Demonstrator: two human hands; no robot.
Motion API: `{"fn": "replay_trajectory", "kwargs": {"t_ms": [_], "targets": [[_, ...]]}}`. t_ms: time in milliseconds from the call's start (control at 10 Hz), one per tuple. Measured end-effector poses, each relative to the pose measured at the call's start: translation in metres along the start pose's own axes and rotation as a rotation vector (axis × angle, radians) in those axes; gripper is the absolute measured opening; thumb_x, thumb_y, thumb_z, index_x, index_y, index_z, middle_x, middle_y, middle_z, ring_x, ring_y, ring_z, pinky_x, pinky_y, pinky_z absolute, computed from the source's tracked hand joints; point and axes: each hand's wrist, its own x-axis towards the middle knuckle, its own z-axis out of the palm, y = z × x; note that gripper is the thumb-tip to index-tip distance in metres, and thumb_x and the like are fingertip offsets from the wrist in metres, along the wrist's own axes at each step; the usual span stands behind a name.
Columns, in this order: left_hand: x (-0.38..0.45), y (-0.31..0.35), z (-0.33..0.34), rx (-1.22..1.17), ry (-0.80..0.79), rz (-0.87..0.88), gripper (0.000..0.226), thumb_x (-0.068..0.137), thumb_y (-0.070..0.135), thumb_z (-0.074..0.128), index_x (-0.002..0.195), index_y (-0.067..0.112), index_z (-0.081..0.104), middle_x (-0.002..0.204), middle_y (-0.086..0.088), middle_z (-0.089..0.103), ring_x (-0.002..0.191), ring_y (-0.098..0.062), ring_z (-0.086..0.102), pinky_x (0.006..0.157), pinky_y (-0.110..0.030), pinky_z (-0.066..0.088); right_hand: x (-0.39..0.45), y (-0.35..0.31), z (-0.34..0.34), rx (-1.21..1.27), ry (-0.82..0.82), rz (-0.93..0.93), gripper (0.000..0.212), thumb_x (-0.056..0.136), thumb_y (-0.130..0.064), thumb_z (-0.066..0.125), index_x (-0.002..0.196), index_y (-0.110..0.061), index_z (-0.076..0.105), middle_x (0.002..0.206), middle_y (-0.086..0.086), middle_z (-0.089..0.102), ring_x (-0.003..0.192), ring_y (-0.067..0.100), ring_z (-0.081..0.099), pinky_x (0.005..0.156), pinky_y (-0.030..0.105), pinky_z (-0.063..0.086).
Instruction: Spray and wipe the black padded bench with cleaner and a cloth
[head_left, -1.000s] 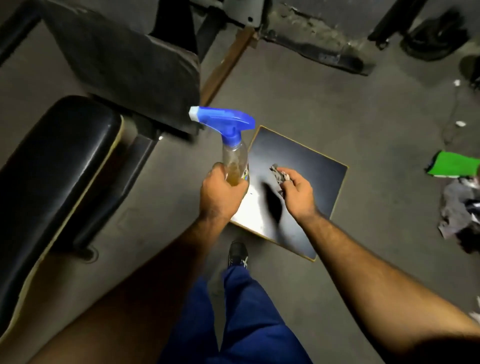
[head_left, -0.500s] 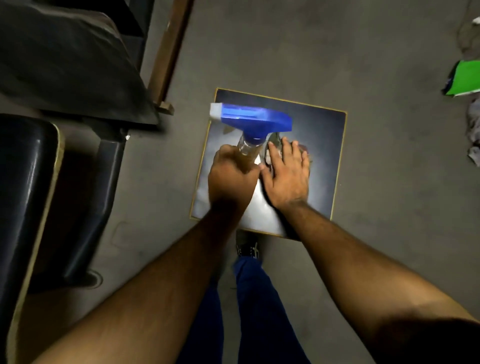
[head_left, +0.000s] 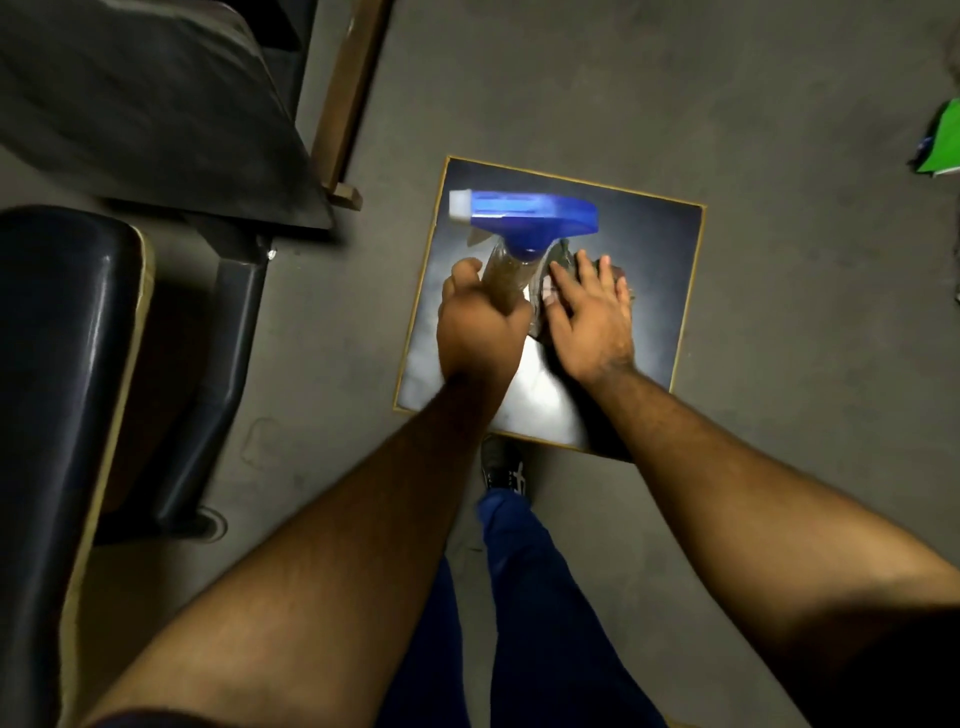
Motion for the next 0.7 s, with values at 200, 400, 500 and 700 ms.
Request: {"fn": "replay_trajectory", "kwargs": {"t_ms": [200, 400, 500, 700], "targets": [[-0.024, 0.016, -0.042, 0.113, -0.074, -0.138, 0.076, 0.076, 0.034, 0.074, 0.139, 0.007, 0.041, 0.132, -0.017, 0.055, 0.120, -0.032, 0.053, 0.100, -0.036, 0.042, -0.044, -0.036, -0.025, 0.353, 0.202, 0.225, 0.031, 0.086, -0.037, 0.056, 0.105, -0.021, 0.073, 0.125, 0.004, 0.066, 0.121, 0.028, 0.057, 0.101, 0.038, 0.047], [-0.062, 0.021, -0.122, 0.208, -0.164, -0.233, 0.047, 0.083, 0.039, 0.068, 0.118, 0.009, 0.060, 0.122, -0.014, 0.064, 0.113, -0.034, 0.057, 0.091, -0.033, 0.045, -0.102, -0.100, -0.056, 0.593, -0.140, 0.416, 0.019, 0.084, -0.037, 0.061, 0.076, -0.019, 0.064, 0.082, -0.002, 0.070, 0.084, 0.023, 0.065, 0.078, 0.030, 0.051], [-0.085, 0.022, -0.178, 0.162, -0.115, -0.274, 0.029, 0.082, 0.037, 0.069, 0.098, 0.014, 0.061, 0.106, -0.010, 0.067, 0.102, -0.031, 0.061, 0.080, -0.029, 0.046, -0.113, -0.131, -0.055, 0.628, -0.283, 0.304, 0.039, 0.058, -0.055, 0.057, 0.068, -0.018, 0.067, 0.074, 0.001, 0.073, 0.081, 0.028, 0.071, 0.083, 0.049, 0.059], [-0.127, -0.008, -0.303, 0.072, 0.146, -0.349, 0.039, 0.081, 0.044, 0.069, 0.110, 0.017, 0.064, 0.113, -0.006, 0.068, 0.107, -0.026, 0.062, 0.090, -0.031, 0.050, -0.143, -0.256, -0.079, 0.542, -0.335, -0.036, 0.028, 0.057, -0.053, 0.057, 0.060, -0.028, 0.069, 0.066, 0.002, 0.072, 0.075, 0.032, 0.071, 0.074, 0.048, 0.060]]}}
